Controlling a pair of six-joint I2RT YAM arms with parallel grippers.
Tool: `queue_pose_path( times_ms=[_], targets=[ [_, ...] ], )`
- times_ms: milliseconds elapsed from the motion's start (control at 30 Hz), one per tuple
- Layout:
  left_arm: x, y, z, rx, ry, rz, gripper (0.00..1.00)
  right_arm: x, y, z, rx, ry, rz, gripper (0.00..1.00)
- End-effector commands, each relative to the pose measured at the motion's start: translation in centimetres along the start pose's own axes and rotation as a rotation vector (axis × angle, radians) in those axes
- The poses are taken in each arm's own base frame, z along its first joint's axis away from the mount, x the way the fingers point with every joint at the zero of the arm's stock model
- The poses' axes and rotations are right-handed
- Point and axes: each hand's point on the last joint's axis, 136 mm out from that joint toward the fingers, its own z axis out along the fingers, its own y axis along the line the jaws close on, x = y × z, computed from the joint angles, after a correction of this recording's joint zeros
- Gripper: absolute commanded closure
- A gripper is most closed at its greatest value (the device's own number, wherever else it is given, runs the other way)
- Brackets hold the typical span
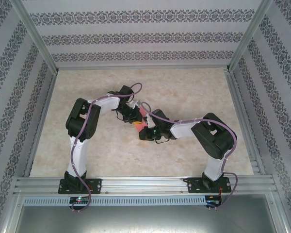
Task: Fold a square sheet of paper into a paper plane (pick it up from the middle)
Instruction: Fourth fold the wing at the center of the table.
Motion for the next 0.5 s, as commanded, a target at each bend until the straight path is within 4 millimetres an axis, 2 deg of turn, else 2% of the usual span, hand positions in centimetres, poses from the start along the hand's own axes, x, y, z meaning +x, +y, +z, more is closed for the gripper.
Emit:
queue_pose_path(
  times_ms=[0,467],
  targets=[
    [-3.7,2.7,-0.5,-0.090,-0.112,-0.027,0.84,5.0,-4.7,0.4,0.133,0.145,0.105,0.91],
    [-7.1,3.1,-0.9,-0.144,-0.224,-0.064,0.84,6.0,-5.2,0.6,0.158,0.177,0.103,0.91]
  ],
)
